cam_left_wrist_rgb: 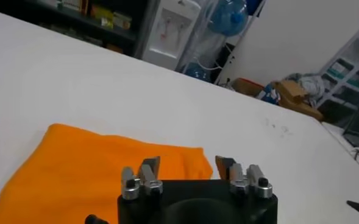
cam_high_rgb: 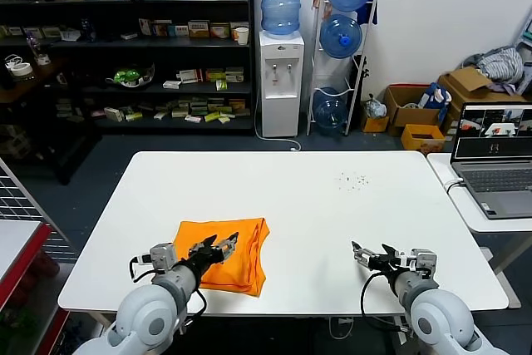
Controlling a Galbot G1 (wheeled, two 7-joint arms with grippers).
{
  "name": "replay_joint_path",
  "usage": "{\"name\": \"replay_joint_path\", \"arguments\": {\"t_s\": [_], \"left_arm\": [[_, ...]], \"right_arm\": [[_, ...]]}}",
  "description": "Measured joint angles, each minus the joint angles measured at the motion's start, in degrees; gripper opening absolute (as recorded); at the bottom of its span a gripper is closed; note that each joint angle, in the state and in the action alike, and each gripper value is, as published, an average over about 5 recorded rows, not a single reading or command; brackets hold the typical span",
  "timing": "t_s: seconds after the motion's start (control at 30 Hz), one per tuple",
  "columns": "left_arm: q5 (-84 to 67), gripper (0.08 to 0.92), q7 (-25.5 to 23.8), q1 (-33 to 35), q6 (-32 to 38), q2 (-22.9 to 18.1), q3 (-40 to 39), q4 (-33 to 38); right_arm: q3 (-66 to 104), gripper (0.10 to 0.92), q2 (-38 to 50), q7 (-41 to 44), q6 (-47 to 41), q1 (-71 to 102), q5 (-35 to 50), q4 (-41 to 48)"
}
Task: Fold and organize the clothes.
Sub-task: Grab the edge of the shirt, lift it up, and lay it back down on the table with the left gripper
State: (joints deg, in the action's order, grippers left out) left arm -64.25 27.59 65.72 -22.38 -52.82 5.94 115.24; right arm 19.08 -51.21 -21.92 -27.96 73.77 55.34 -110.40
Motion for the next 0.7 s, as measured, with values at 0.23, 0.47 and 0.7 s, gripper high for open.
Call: {"name": "replay_joint_path", "arguments": {"t_s": [0.23,0.47,0.7], "left_arm": [[0.77,0.820,-7.07,0.25,2.04,7.29,2.54,-5.41],[2.85,0.823,-17.81,-0.26,5.40,11.88,2.66,-13.66],[5.06,0.823,-24.16,-0.01,9.37,12.88,2.00,-19.02]], "right_arm": [[0.00,0.823,-0.22,0.38,0.16,0.12,-0.03,-0.03],[0.46,0.823,0.02,0.43,0.21,0.50,0.03,-0.26],[0.87,0.823,0.30,0.45,0.22,0.96,0.16,-0.30]]}}
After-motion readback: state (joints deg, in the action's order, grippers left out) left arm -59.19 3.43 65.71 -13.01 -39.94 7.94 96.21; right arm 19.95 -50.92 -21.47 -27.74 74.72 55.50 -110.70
